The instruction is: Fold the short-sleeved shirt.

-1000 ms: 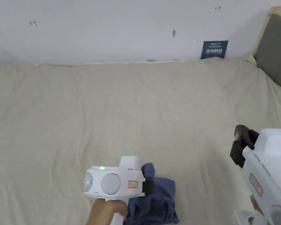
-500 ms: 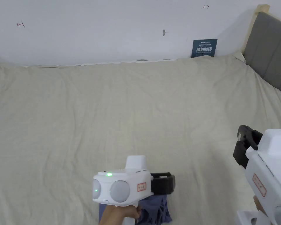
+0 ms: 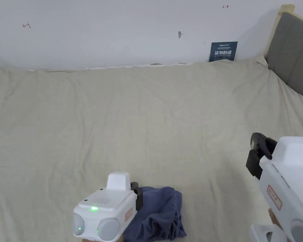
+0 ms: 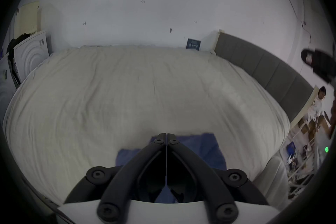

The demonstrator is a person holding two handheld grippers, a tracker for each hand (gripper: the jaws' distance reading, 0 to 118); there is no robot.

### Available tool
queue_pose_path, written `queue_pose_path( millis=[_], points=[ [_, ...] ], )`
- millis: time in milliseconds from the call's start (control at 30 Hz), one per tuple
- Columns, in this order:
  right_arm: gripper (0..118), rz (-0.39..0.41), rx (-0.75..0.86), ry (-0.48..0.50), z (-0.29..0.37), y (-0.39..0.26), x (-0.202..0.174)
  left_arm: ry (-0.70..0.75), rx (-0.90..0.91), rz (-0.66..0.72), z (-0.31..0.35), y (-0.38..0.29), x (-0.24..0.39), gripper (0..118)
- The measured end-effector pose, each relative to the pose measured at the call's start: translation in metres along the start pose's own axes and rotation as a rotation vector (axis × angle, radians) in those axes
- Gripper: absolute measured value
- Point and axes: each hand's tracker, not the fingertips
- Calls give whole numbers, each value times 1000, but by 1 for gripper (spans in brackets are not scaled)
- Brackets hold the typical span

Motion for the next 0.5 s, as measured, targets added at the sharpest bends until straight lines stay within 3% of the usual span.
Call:
queue_pose_path(
  millis=[300, 500],
  points=[
    [2, 7, -11, -25, -1, -4, 17, -140, -124, -93, -46, -44, 65, 0],
    [2, -6, -27, -53, -1, -10, 27, -116, -149, -112, -78, -62, 88, 0]
  ],
)
